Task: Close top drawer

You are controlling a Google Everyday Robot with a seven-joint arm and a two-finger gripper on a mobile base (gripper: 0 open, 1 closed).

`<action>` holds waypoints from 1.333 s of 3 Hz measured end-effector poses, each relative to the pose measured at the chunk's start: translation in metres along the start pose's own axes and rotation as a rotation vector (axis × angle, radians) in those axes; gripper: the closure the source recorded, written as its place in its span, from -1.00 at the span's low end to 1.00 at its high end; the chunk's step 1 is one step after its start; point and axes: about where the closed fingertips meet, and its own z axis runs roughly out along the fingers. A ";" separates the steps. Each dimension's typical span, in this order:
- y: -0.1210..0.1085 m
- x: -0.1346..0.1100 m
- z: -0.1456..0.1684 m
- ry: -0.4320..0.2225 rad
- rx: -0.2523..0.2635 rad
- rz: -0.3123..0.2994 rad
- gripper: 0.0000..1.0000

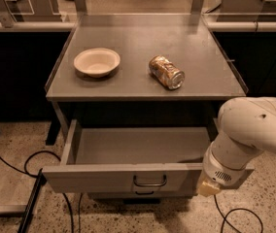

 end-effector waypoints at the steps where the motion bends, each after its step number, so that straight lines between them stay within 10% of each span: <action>1: -0.008 -0.002 0.011 0.004 0.007 0.007 1.00; 4: -0.044 -0.017 0.014 -0.009 0.067 -0.012 1.00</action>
Offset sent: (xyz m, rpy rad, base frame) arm 0.0357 0.0023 -0.0222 -0.0298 -0.0543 -0.0173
